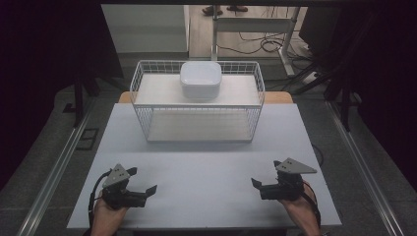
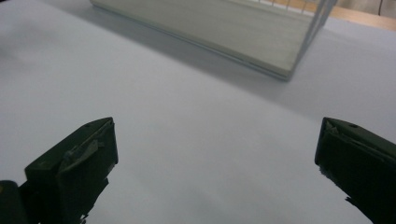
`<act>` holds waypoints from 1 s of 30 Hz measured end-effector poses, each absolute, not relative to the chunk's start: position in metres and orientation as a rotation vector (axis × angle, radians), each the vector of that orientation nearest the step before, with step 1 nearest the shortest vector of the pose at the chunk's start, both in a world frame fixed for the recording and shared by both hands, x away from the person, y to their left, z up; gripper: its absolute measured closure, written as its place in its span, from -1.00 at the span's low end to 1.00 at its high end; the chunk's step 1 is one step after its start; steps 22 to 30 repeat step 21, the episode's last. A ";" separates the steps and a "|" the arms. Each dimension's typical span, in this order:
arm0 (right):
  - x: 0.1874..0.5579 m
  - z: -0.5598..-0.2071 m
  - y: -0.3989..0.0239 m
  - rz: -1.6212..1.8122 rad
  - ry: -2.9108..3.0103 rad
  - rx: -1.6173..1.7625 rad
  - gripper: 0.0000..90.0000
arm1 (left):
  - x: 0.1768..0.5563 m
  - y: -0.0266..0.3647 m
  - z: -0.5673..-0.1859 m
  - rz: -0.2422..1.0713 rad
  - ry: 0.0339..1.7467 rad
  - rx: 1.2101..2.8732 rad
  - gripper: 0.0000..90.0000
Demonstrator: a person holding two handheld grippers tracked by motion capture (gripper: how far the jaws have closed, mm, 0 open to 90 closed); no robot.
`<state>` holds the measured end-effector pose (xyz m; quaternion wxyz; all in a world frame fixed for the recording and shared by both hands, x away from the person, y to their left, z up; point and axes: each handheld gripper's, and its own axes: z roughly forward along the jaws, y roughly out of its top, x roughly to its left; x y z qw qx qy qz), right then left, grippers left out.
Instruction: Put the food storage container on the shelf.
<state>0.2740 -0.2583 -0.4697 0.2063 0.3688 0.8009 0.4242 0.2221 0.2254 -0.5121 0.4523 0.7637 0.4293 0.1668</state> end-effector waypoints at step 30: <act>0.257 -0.508 -0.276 1.018 2.338 1.114 -1.00 | 0.224 0.217 -0.538 0.344 1.154 2.065 -1.00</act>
